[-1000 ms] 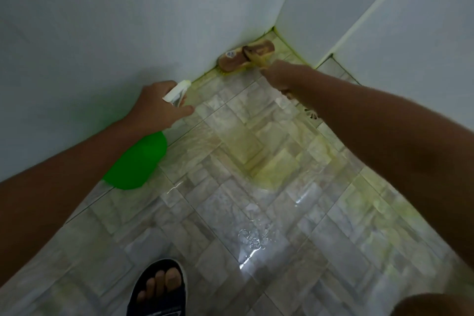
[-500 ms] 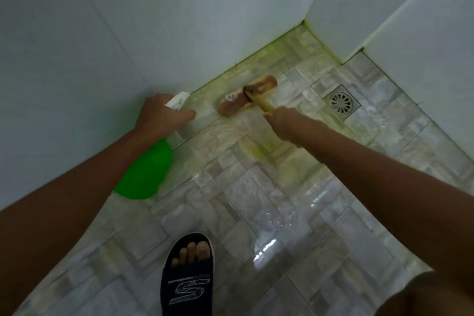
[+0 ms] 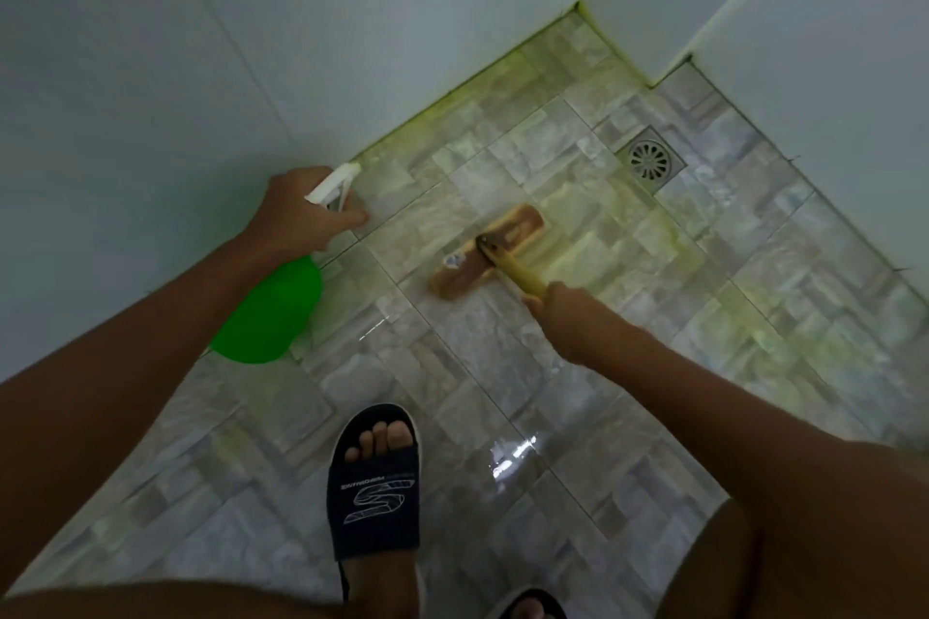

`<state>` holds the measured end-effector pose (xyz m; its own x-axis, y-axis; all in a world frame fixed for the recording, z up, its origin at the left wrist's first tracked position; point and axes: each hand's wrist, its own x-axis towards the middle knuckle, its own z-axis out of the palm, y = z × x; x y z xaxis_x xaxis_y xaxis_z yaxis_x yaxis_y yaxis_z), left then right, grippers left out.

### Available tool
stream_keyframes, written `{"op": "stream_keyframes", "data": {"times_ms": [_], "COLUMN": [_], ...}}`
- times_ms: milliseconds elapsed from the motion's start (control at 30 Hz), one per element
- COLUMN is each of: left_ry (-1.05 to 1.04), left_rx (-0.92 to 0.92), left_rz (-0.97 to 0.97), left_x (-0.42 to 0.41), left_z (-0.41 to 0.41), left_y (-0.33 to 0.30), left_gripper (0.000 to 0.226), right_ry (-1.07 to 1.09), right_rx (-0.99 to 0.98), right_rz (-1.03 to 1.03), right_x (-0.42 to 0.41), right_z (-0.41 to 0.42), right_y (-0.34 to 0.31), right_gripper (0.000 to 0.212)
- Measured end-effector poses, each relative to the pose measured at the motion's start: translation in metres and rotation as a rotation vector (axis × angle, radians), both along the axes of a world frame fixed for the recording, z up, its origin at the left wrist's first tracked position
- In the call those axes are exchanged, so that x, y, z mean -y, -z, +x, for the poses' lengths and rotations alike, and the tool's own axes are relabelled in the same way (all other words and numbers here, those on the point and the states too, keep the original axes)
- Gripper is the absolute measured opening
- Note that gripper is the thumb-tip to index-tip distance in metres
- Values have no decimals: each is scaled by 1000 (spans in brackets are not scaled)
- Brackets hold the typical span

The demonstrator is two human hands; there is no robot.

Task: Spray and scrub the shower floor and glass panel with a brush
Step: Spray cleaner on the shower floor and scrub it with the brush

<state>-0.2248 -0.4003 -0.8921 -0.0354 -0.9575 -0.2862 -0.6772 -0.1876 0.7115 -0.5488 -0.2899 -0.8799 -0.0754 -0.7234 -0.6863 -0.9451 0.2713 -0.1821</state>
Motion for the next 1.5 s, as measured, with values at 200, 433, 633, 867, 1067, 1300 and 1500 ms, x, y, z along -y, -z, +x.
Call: {"op": "stream_keyframes", "data": {"times_ms": [200,433,633,867,1067,1300,1500], "left_ry": [72,156,274,376,511,708,761], "left_rx": [14,-26,-23,-49,-75,-44,65], "left_rz": [15,19,-37,-85,-87,-136,-68], "left_x": [1,8,20,42,52,72,95], "left_z": [-11,-39,-66,-113,-168,-233,-271], "left_y": [0,-3,-3,-1,0,-3,10], "left_gripper": [69,55,52,42,36,42,46], "right_ry": [48,316,812,1035,1286,1296,1531], "right_rx": [1,219,562,505,626,543,619], "right_rz": [-38,-28,193,38,-171,-107,-33], "right_x": [24,120,-10,-86,39,-34,-68], "right_z": [-2,41,28,34,-49,-42,-44], "right_y": [-4,0,-7,16,12,6,0], "right_gripper": [49,25,27,29,28,29,30]}}
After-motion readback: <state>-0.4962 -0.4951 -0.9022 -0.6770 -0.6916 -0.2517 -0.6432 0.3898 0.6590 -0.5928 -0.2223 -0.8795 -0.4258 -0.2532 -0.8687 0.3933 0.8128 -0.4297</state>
